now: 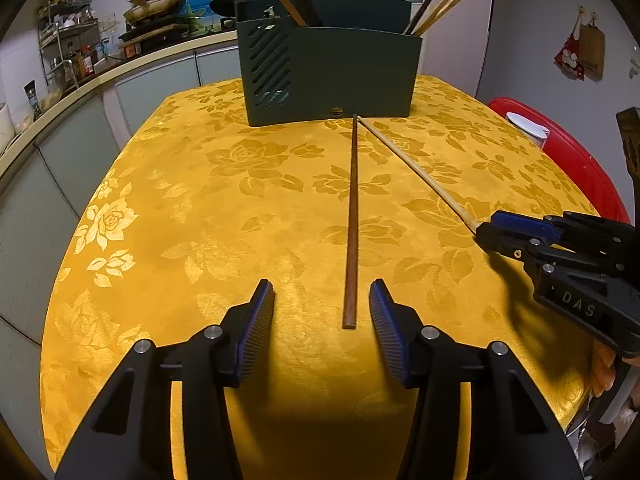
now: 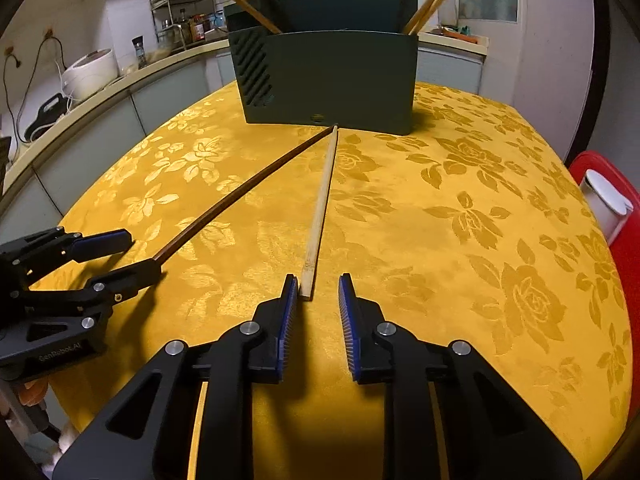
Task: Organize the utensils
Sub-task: 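Close the left gripper on the brown chopstick while the right closes on the light one, then lift both held chopsticks and carry them above the holder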
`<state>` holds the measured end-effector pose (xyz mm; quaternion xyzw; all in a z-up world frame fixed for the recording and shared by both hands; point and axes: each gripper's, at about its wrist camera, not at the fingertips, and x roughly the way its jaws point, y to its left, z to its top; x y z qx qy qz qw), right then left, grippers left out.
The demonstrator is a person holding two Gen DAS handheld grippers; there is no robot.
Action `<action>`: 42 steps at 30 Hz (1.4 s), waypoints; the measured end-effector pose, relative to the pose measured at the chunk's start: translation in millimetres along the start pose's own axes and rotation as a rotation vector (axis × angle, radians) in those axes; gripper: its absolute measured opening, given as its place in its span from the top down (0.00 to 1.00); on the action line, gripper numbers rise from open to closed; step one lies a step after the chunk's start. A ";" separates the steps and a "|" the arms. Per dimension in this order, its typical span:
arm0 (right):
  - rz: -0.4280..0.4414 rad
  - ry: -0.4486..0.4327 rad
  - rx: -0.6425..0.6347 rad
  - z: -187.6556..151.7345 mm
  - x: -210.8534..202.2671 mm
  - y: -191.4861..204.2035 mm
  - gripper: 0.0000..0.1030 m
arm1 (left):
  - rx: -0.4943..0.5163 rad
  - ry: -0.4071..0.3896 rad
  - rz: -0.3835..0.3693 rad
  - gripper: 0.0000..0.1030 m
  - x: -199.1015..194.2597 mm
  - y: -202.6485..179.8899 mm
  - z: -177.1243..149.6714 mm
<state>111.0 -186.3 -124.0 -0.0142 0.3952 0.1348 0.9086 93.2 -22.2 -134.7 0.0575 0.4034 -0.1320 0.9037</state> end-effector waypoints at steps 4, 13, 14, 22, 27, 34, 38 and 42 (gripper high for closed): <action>0.009 -0.007 -0.036 0.9 2.9 9.7 0.79 | 0.016 -0.014 -0.008 0.57 -0.1 -4.6 -1.4; 0.005 -0.001 -0.033 4.3 5.7 12.5 0.82 | 0.019 -0.031 -0.040 0.80 0.3 -4.3 -0.9; 0.004 -0.001 -0.030 4.2 5.8 12.0 0.83 | 0.023 -0.032 -0.043 0.84 0.4 -5.2 -1.1; 0.002 -0.003 -0.014 4.5 6.1 9.7 0.87 | 0.062 -0.040 -0.038 0.94 0.0 -16.0 -3.4; 0.015 -0.005 0.015 4.3 5.8 4.8 0.91 | 0.067 -0.025 -0.049 0.94 -1.8 -16.8 -3.2; 0.026 0.002 0.026 4.9 0.3 0.4 0.93 | 0.067 -0.089 -0.037 0.94 -23.5 -12.3 5.4; 0.030 -0.040 0.040 10.3 -19.2 -5.7 0.93 | 0.046 -0.143 -0.032 0.94 -42.9 -6.0 13.4; 0.034 -0.111 0.044 19.1 -47.1 -9.9 0.93 | 0.032 -0.210 -0.022 0.94 -66.2 -0.7 23.5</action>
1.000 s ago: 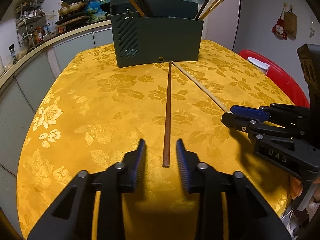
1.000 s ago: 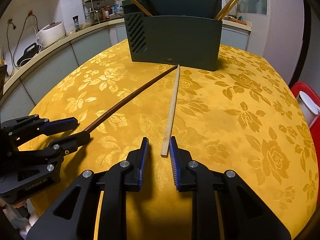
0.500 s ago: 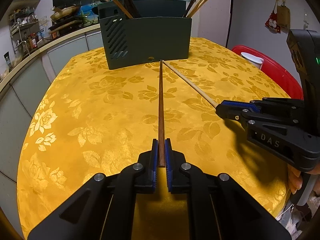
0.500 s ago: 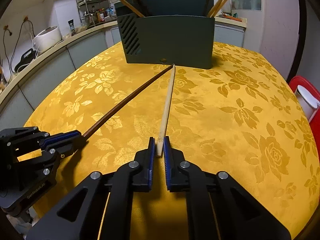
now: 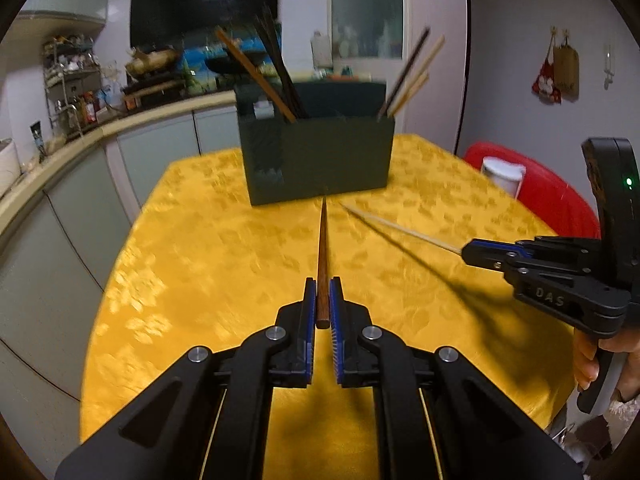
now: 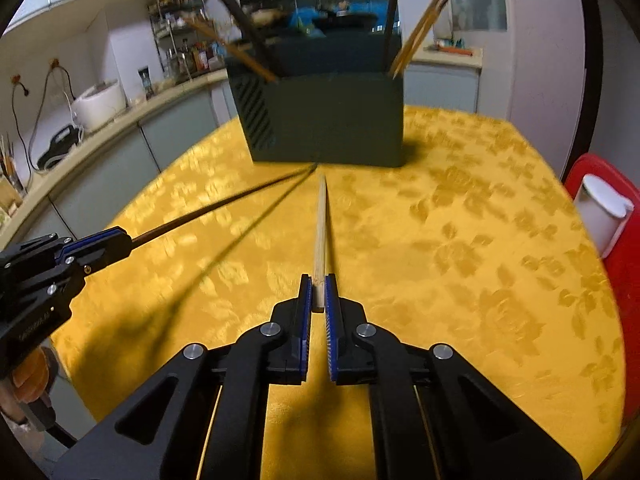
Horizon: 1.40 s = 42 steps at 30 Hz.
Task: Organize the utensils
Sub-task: 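Lift both held chopsticks and carry them above the holder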
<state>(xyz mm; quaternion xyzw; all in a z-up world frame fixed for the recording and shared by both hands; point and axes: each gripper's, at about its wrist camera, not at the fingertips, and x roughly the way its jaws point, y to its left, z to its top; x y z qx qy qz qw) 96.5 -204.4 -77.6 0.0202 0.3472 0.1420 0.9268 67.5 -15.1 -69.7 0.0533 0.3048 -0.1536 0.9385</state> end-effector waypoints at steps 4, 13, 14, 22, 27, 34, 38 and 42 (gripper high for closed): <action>0.010 -0.082 0.004 15.3 -29.9 -3.0 0.93 | -0.006 -0.084 0.004 0.94 -27.2 3.4 17.9; 0.029 -0.243 -0.024 46.4 -83.5 0.1 0.93 | 0.008 -0.161 -0.008 0.94 -53.6 2.2 65.6; 0.031 -0.252 -0.028 49.8 -86.1 0.8 0.93 | 0.013 -0.164 -0.008 0.94 -53.8 1.5 69.8; 0.046 -0.264 -0.047 72.3 -86.7 4.3 0.93 | 0.011 -0.157 -0.019 0.94 -46.8 3.8 108.8; 0.066 -0.222 -0.023 89.7 -75.5 -2.9 0.93 | 0.015 -0.151 -0.024 0.94 -40.9 4.9 118.7; 0.081 -0.172 0.018 115.5 -62.7 -15.4 0.93 | 0.036 -0.126 -0.019 0.94 -32.3 5.7 141.8; 0.079 -0.175 0.036 138.6 -64.3 -22.9 0.93 | 0.025 -0.110 -0.028 0.94 -26.1 8.4 163.6; 0.072 -0.179 0.046 163.0 -67.5 -27.4 0.93 | 0.007 -0.096 -0.027 0.94 -21.8 13.0 190.5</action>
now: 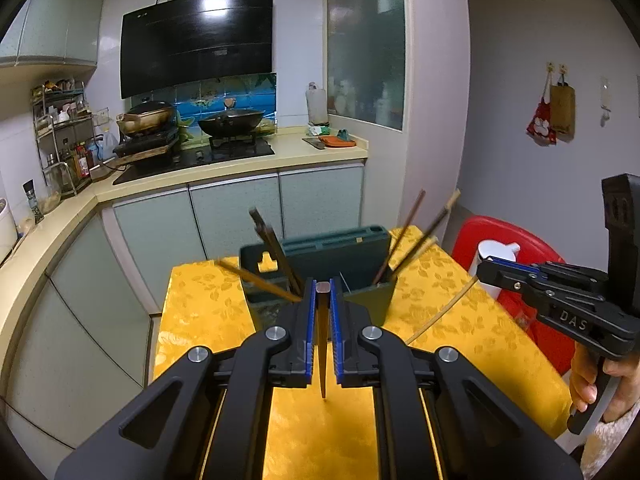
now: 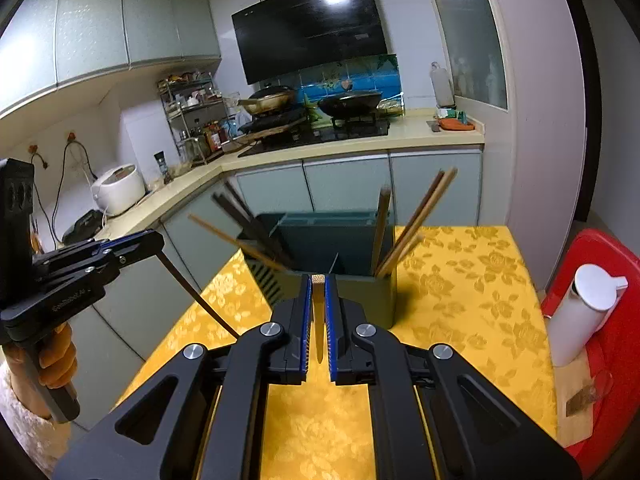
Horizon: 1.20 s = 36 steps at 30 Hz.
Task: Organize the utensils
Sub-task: 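Lift both held chopsticks and carry them above the holder, then lower the chopsticks into the holder and open both grippers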
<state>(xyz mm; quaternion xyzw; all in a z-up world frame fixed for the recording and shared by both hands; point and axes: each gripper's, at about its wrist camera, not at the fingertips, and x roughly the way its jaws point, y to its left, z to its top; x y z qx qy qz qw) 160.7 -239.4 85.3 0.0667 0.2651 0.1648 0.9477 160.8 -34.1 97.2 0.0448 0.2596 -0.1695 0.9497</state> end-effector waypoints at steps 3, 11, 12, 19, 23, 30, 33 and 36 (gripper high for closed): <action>-0.021 -0.010 -0.017 19.0 -0.4 4.1 0.93 | -0.015 -0.004 0.002 0.94 0.5 2.4 19.6; -0.077 -0.058 -0.060 58.5 0.5 11.9 0.93 | -0.048 -0.087 0.033 0.94 -5.9 4.2 72.4; -0.081 -0.062 -0.060 62.3 0.8 10.9 0.93 | -0.056 -0.101 0.036 0.94 -7.3 4.6 78.6; -0.127 -0.077 -0.041 89.0 13.4 8.8 0.93 | -0.089 -0.163 0.045 0.94 -5.2 -0.8 104.4; -0.152 -0.045 -0.036 92.3 30.8 5.3 0.93 | -0.099 -0.162 0.051 0.94 11.4 -4.2 105.7; -0.191 0.025 -0.059 82.5 62.0 5.4 0.93 | -0.097 -0.121 0.073 0.94 49.1 -3.0 89.8; -0.207 0.047 -0.065 79.0 73.8 4.6 0.93 | -0.122 -0.091 0.080 0.94 66.2 2.1 83.6; -0.217 0.072 -0.060 75.6 88.0 1.4 0.93 | -0.140 -0.070 0.076 0.94 78.8 7.1 77.4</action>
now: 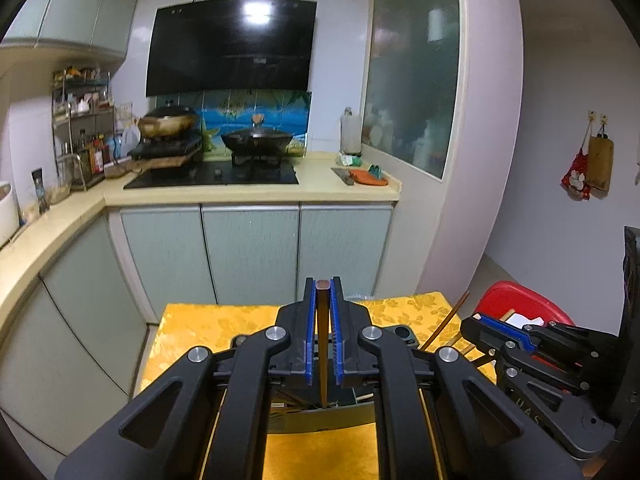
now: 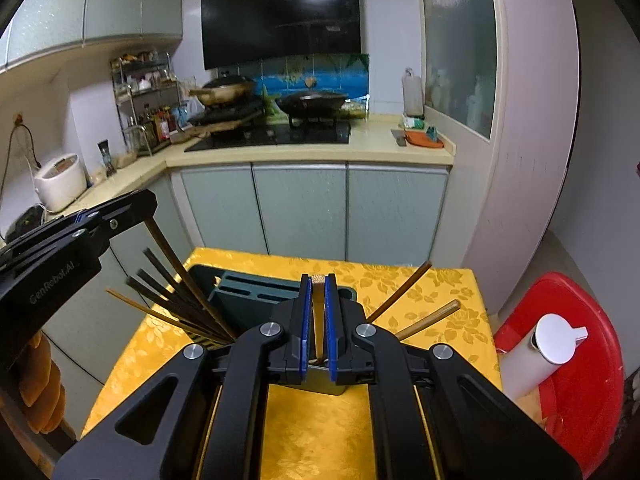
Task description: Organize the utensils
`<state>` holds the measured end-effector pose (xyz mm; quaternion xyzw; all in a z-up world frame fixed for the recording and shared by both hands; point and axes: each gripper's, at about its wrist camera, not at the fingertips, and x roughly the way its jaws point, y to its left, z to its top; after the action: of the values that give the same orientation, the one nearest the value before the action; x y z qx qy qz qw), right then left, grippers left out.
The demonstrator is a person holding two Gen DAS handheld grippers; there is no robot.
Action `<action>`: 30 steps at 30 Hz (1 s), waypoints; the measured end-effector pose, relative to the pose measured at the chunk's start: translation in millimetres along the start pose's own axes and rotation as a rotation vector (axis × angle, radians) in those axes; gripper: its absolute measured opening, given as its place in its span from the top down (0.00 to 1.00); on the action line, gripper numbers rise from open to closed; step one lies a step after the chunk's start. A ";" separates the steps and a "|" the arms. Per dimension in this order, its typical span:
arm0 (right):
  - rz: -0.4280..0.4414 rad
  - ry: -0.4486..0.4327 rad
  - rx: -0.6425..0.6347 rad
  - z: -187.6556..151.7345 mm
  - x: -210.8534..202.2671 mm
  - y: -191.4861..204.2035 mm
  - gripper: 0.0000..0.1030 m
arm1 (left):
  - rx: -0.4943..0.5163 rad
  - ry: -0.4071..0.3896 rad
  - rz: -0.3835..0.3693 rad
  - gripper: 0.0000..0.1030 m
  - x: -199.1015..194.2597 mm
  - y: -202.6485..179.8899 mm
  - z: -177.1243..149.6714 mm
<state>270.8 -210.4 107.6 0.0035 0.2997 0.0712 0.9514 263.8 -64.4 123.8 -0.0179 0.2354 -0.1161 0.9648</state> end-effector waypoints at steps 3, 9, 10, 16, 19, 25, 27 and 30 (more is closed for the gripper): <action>-0.002 0.013 0.001 -1.6 9.4 -0.1 0.93 | -0.001 0.009 -0.002 0.94 6.8 1.0 -3.5; -0.004 0.023 0.014 -8.2 18.7 -2.0 0.92 | 0.015 0.015 0.014 0.93 10.5 -0.8 -9.7; -0.002 0.024 0.016 -7.6 19.6 -2.8 0.91 | 0.013 0.019 0.013 0.91 10.9 -0.5 -10.0; -0.001 0.001 0.010 -9.5 15.1 -3.1 0.70 | -0.013 -0.020 0.032 0.44 2.2 6.1 -6.0; -0.002 -0.018 0.010 -11.0 9.3 -3.7 0.65 | -0.007 -0.030 0.045 0.34 -3.7 9.0 -4.8; -0.012 -0.049 -0.004 -15.6 -5.3 -4.0 0.55 | 0.009 -0.051 0.072 0.17 -17.5 13.8 -7.2; -0.018 -0.061 -0.006 -17.6 -10.4 -6.0 0.48 | 0.008 -0.056 0.076 0.13 -22.4 15.8 -10.5; -0.039 -0.090 -0.013 -24.2 -20.7 -7.4 0.37 | 0.010 -0.069 0.088 0.09 -28.9 19.1 -16.3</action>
<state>241.2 -221.4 99.1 -0.0054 0.2560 0.0542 0.9651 235.6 -38.8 120.6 -0.0067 0.2018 -0.0742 0.9766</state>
